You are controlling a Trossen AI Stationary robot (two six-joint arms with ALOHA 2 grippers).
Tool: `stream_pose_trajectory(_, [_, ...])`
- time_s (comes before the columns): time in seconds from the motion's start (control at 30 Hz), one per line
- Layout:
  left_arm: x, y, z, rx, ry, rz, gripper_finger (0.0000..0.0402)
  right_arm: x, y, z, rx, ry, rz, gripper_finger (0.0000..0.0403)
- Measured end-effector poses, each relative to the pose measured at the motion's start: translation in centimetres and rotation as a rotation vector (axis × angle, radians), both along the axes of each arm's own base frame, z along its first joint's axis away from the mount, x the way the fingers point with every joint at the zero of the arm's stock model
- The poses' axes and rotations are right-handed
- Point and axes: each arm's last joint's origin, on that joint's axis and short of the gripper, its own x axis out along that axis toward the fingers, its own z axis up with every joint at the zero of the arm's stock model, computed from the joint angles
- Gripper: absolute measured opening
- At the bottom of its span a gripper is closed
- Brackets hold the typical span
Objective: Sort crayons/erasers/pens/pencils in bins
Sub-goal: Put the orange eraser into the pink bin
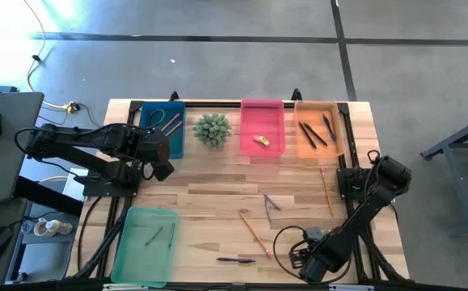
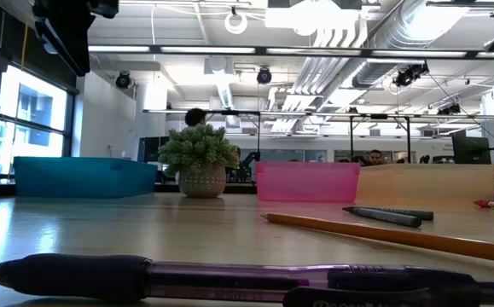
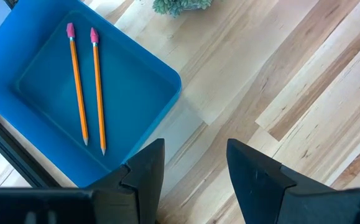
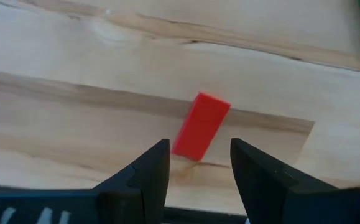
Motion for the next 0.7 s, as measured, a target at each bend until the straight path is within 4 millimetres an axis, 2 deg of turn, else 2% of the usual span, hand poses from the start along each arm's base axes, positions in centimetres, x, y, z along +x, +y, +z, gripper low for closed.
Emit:
stream_pose_trajectory(0.37, [0.0, 0.0, 0.0, -0.002, -0.009, 0.022, 0.0163, 0.2, 0.4, -2.1, -0.025, 0.053, 0.002, 0.0161])
stream_pose_trajectory(0.7, [0.2, 0.0, 0.1, -0.001, -0.035, 0.022, 0.0163, 0.4, 0.5, -2.9, -0.054, 0.056, 0.003, 0.0149])
